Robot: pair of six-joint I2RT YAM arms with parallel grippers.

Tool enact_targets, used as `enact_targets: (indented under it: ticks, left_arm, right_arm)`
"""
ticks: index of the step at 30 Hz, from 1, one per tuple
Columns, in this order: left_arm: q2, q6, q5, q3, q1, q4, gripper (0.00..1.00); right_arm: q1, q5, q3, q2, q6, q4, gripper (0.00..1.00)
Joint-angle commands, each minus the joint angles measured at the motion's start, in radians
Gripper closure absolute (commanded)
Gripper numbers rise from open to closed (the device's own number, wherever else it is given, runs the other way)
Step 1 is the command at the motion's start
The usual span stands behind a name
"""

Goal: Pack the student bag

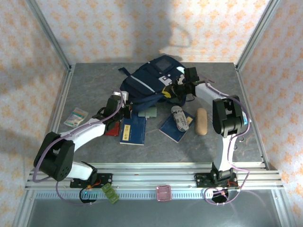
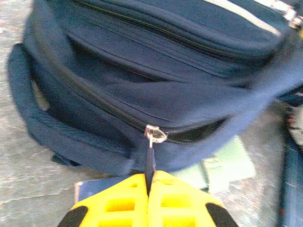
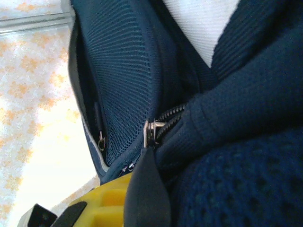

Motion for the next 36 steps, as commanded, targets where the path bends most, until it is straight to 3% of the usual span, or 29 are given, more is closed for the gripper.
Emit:
enact_targets:
  ticks: [1,10,16,23,30,31,32,34,36]
  left_arm:
    - [0.04,0.006,-0.132,0.009,0.059,-0.027,1.0]
    - [0.138,-0.015,-0.235,0.085,0.199,-0.003,1.0]
    - [0.157,-0.002,-0.189,0.141,0.233,-0.035,1.0]
    - [-0.014,-0.031,-0.111,0.018,0.186,-0.06,1.0]
    - [-0.139,-0.047,-0.038,-0.054,0.186,-0.062,1.0]
    - [-0.142,-0.052,-0.029,-0.052,0.186,-0.051,0.94]
    - [-0.138,-0.058,-0.028,-0.045,0.186,-0.04,0.76]
    - [-0.113,-0.062,-0.037,-0.012,0.186,-0.028,0.51]
    - [-0.058,-0.067,-0.046,0.039,0.192,-0.024,0.36]
  right_arm:
    - [-0.045,0.082,-0.01,-0.039,0.005,0.199,1.0]
    - [-0.05,0.051,-0.056,-0.088,-0.015,0.216,1.0]
    - [-0.05,0.021,-0.084,-0.089,-0.004,0.248,1.0]
    - [0.012,-0.092,0.011,-0.044,-0.104,0.192,1.0]
    - [0.011,-0.086,0.103,-0.021,-0.248,0.042,1.0]
    - [0.006,-0.07,0.119,-0.016,-0.274,0.005,1.0]
    - [0.0,-0.059,0.121,-0.014,-0.28,-0.01,1.0]
    - [-0.006,-0.055,0.105,-0.016,-0.285,-0.018,1.0]
    - [-0.008,-0.042,0.07,-0.032,-0.286,-0.004,1.0]
